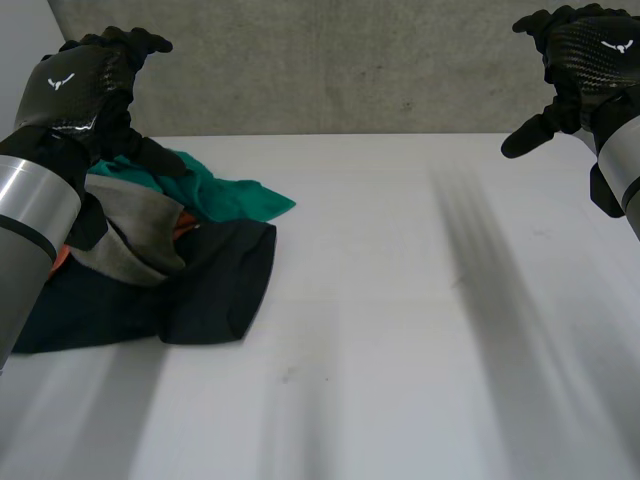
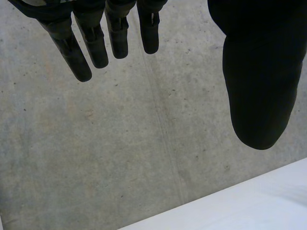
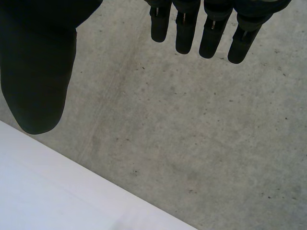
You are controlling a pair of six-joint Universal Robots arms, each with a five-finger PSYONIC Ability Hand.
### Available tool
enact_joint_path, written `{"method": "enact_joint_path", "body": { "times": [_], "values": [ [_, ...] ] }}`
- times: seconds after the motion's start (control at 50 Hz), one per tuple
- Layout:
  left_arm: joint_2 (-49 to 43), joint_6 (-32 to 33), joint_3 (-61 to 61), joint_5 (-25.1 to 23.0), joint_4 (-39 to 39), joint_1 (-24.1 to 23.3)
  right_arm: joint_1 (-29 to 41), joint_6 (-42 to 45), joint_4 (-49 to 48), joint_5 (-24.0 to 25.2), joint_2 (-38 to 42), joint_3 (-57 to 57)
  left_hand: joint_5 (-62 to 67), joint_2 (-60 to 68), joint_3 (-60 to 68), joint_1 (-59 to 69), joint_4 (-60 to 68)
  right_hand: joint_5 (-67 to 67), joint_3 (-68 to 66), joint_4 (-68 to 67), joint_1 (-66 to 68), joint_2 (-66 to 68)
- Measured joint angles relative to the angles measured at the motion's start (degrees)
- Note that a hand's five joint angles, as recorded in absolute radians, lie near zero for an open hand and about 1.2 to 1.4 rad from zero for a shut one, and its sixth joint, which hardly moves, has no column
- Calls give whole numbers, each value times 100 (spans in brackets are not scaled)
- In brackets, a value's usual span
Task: Fold the laundry.
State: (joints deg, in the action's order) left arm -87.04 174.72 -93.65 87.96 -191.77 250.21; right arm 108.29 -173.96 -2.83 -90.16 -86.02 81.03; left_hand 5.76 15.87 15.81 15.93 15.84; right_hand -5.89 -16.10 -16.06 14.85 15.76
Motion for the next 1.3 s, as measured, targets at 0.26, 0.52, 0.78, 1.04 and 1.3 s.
{"method": "enact_joint_path", "body": {
  "times": [0.26,0.52,0.78,1.04,1.3],
  "values": [
    [-43,352,39,-42,38,-1,-2,6,10,24,7,-16,-304,-406,-387,-458,-428,326,433,434,-233,-396],
    [-980,2589,55,142,-116,406,26,76,133,66,133,-61,-308,-406,-386,-458,-428,326,433,434,-233,-396],
    [-3388,4792,713,248,-1243,1515,45,83,195,79,361,-88,496,467,468,533,482,326,433,434,-233,-396],
    [-4089,5307,1703,291,-1401,1647,13,81,219,80,378,-70,4521,4981,4893,4265,5241,326,433,434,-233,-397],
    [-939,3057,1343,320,-1318,-139,-12,89,265,90,349,-133,4876,5233,5144,4594,5320,326,433,434,-233,-396]
  ]
}}
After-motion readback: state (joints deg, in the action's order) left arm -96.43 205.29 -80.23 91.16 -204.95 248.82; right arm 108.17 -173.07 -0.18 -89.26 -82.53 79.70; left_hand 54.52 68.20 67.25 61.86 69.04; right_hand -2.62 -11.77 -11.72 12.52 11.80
